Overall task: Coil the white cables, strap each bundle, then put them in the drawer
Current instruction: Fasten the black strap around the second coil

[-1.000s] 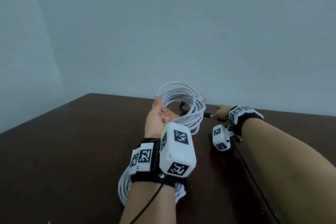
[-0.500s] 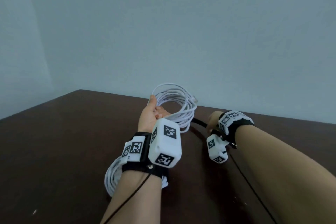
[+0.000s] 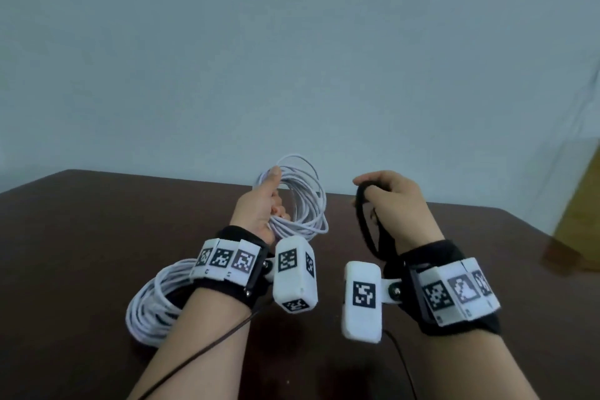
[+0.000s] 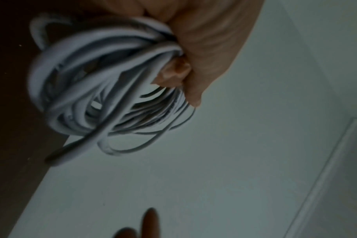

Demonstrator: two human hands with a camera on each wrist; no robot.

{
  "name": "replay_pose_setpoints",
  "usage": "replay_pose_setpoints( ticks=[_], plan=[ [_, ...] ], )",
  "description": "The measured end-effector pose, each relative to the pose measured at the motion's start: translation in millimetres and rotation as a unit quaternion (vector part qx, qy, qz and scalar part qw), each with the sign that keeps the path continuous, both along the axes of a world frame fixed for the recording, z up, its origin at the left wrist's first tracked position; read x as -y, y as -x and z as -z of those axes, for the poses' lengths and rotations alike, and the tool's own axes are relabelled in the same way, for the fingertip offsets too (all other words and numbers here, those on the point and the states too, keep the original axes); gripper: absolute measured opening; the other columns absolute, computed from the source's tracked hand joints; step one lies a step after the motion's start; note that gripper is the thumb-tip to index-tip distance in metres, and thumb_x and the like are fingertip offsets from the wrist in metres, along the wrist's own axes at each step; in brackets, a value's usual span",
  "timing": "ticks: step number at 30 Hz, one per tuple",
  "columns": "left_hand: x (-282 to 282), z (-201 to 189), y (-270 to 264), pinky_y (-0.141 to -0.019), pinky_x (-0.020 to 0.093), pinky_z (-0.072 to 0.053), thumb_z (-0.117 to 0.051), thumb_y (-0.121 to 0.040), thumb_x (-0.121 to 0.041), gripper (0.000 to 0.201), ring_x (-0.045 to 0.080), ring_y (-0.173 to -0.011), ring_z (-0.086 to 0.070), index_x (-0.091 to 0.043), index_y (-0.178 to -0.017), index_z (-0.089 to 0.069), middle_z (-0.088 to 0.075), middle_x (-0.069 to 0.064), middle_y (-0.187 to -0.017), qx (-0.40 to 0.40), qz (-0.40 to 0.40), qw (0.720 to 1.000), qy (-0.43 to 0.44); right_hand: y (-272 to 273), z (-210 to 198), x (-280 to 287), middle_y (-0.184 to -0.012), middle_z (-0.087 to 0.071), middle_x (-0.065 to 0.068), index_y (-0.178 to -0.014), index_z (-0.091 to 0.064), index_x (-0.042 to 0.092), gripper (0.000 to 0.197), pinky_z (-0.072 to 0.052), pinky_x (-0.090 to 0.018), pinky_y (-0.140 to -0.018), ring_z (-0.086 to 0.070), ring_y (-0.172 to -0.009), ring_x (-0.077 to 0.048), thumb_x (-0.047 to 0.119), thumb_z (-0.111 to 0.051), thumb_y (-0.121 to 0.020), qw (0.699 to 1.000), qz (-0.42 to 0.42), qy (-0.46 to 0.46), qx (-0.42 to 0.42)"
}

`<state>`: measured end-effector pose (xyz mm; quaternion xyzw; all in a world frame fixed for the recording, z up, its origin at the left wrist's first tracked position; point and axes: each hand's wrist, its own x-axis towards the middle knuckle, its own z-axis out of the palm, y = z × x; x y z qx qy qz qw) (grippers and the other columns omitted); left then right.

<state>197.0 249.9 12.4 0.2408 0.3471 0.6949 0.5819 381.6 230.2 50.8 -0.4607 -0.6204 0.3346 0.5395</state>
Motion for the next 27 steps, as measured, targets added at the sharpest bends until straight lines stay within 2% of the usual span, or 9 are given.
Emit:
replay_pose_setpoints(
  ticks=[3,6,11,15,17,20,22,24,27],
  plan=[
    [-1,0,-5,-0.036,0.018,-0.028,-0.068,-0.084,-0.036,0.031,0.006,-0.032,-0.027,-0.019,-0.065,-0.05,-0.027,-0.006,-0.047,-0.075,0.015,0.997,-0.024,7,-7,3,-0.07,-0.061,-0.01,-0.084,-0.066,0.016,0.034,-0.037,-0.015,-0.041,-0.045,-0.038,-0.01,-0.005,-0.038,-0.085,0.996,-0.037,0.008,-0.081],
    [-3,0,-9,-0.037,0.018,-0.028,-0.07,-0.083,-0.035,0.032,0.007,-0.034,-0.026,-0.019,-0.062,-0.051,-0.028,-0.007,-0.043,-0.119,0.019,0.992,-0.036,16,-12,-3,-0.072,-0.058,-0.009,-0.086,-0.063,0.014,0.038,-0.05,-0.023,-0.048,-0.056,-0.053,-0.018,-0.011,-0.034,-0.087,0.974,-0.098,0.059,-0.196],
    [-2,0,-16,-0.039,0.018,-0.024,-0.072,-0.078,-0.034,0.035,0.007,-0.032,-0.026,-0.018,-0.057,-0.048,-0.029,-0.007,-0.04,-0.072,0.046,0.996,-0.031,26,-7,-8,-0.092,-0.055,-0.017,-0.088,-0.057,0.005,0.041,-0.058,-0.031,-0.067,-0.069,-0.064,-0.026,-0.019,-0.024,-0.085,0.944,-0.125,0.094,-0.29],
    [-2,-1,-18,-0.038,0.017,-0.025,-0.065,-0.086,-0.033,0.047,0.006,-0.032,-0.026,-0.017,-0.044,-0.054,-0.029,-0.007,-0.039,-0.06,0.048,0.997,-0.028,30,-1,-12,-0.086,-0.058,-0.017,-0.081,-0.055,0.003,0.036,-0.056,-0.036,-0.076,-0.067,-0.074,-0.03,-0.019,-0.026,-0.085,0.961,-0.129,0.106,-0.219],
    [-1,-2,-18,-0.038,0.017,-0.029,-0.066,-0.086,-0.034,0.038,0.006,-0.032,-0.032,-0.017,-0.054,-0.055,-0.04,-0.005,-0.043,-0.069,0.045,0.996,-0.018,35,1,-11,-0.079,-0.059,-0.018,-0.076,-0.053,0.003,0.034,-0.056,-0.039,-0.079,-0.065,-0.078,-0.034,-0.018,-0.028,-0.084,0.962,-0.151,0.118,-0.194],
    [1,-2,-15,-0.045,0.019,-0.035,-0.065,-0.087,-0.031,0.033,0.006,-0.031,-0.042,-0.014,-0.06,-0.057,-0.065,0.01,-0.068,-0.094,0.047,0.994,-0.022,36,4,-15,-0.073,-0.058,-0.018,-0.072,-0.053,0.006,0.027,-0.056,-0.037,-0.075,-0.065,-0.073,-0.033,-0.015,-0.039,-0.082,0.973,-0.145,0.101,-0.148],
    [0,0,-12,-0.047,0.02,-0.037,-0.064,-0.088,-0.031,0.044,0.006,-0.032,-0.044,-0.016,-0.047,-0.063,-0.067,0.018,-0.086,-0.122,0.049,0.991,-0.032,36,7,-17,-0.083,-0.064,-0.029,-0.069,-0.058,0.011,0.022,-0.051,-0.042,-0.076,-0.064,-0.087,-0.048,-0.007,-0.049,-0.075,0.983,-0.139,0.084,-0.084],
    [1,2,-14,-0.046,0.022,-0.041,-0.063,-0.089,-0.031,0.049,0.007,-0.033,-0.046,-0.014,-0.043,-0.064,-0.068,0.012,-0.07,-0.133,0.045,0.99,-0.034,34,8,-17,-0.092,-0.065,-0.035,-0.071,-0.061,0.015,0.019,-0.049,-0.038,-0.073,-0.063,-0.092,-0.049,-0.003,-0.054,-0.073,0.985,-0.144,0.085,-0.035],
    [5,1,-18,-0.043,0.019,-0.044,-0.061,-0.091,-0.026,0.032,0.009,-0.033,-0.05,-0.007,-0.065,-0.06,-0.056,0.0,-0.043,-0.137,0.051,0.988,-0.046,30,8,-19,-0.08,-0.069,-0.015,-0.077,-0.058,0.013,0.015,-0.054,-0.041,-0.073,-0.066,-0.074,-0.027,-0.001,-0.054,-0.082,0.985,-0.144,0.063,0.068]
  ],
)
